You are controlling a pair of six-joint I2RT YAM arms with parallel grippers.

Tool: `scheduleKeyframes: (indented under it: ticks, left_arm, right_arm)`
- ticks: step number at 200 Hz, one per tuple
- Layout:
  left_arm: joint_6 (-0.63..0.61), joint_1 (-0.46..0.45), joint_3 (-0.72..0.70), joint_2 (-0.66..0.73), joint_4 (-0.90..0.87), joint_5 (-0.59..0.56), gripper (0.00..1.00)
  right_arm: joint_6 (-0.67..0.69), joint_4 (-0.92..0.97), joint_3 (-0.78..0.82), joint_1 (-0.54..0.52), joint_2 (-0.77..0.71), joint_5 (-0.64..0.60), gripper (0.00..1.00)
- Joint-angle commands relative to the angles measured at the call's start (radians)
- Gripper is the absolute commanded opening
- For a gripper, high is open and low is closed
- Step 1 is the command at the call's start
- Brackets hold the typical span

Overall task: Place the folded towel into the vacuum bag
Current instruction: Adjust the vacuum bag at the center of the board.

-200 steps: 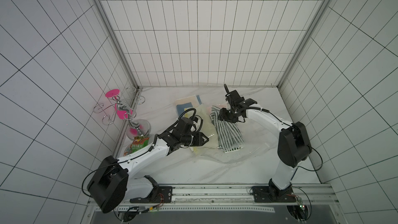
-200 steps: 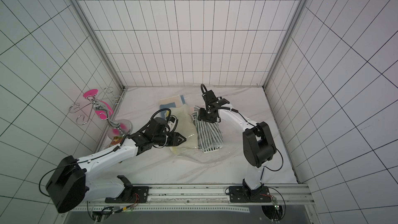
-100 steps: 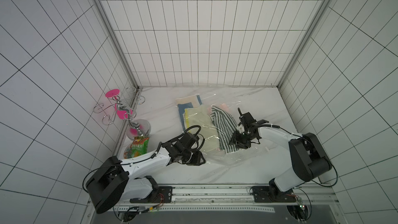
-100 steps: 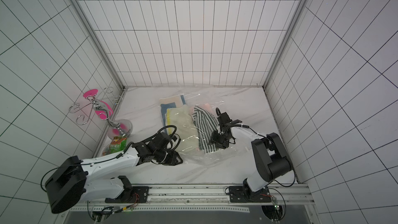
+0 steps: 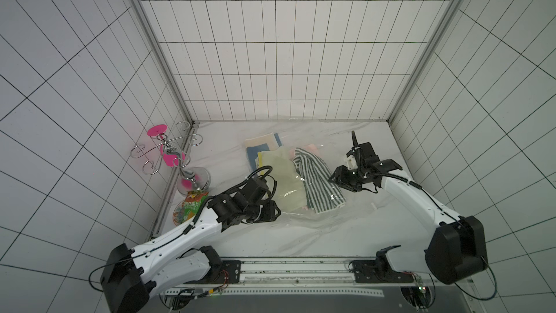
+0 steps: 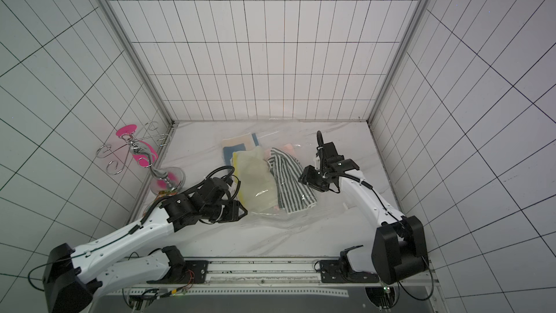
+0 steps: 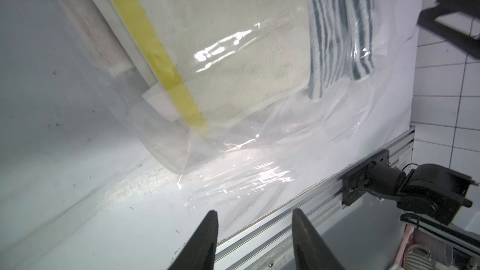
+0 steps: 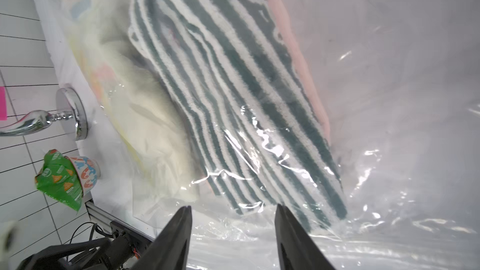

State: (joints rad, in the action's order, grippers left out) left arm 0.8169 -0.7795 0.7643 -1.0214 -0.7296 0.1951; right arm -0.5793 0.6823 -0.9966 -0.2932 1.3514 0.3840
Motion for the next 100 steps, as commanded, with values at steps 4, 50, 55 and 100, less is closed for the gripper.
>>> scheduleKeyframes:
  ticks: [4, 50, 55, 100]
  left_arm:
    - [0.027, 0.090, -0.006, 0.012, 0.001, -0.063, 0.57]
    - [0.148, 0.122, -0.118, 0.034, 0.129, 0.123, 0.62]
    - [0.171, 0.102, -0.131, 0.045, 0.112, 0.110, 0.62]
    - [0.289, 0.062, -0.294, 0.210, 0.149, 0.014, 0.61]
  right_arm:
    - [-0.002, 0.026, 0.085, -0.033, 0.007, -0.027, 0.55]
    - [-0.056, -0.050, 0.174, -0.093, 0.026, -0.020, 0.54]
    - [-0.060, -0.057, 0.177, -0.093, 0.031, -0.019, 0.54]
    - [-0.077, -0.103, 0.181, -0.094, 0.069, -0.017, 0.54]
